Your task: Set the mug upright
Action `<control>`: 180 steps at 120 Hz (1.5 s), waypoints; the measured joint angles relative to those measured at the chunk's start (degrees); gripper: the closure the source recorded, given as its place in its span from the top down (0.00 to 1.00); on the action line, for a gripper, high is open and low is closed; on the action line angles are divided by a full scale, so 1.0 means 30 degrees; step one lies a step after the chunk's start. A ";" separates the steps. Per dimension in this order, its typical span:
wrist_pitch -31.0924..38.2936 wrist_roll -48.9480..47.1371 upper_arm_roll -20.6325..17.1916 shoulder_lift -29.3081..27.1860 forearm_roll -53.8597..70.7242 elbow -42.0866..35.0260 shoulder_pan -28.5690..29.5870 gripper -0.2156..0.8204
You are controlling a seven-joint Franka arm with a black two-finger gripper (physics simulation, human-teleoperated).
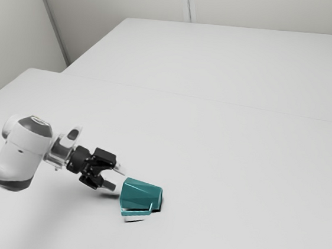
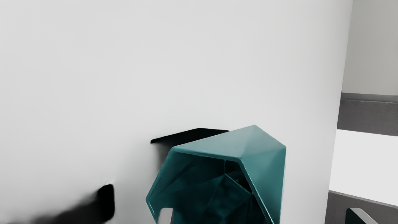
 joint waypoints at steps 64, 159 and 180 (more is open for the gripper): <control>0.0268 0.1959 -0.2329 -0.0772 -0.4950 -0.1461 -0.0004 0.79; 0.1101 0.1731 -0.3795 -0.1147 -0.6029 -0.0219 -0.0005 0.06; 0.1579 0.1260 -0.3684 -0.1082 -0.2336 0.3180 -0.0020 0.05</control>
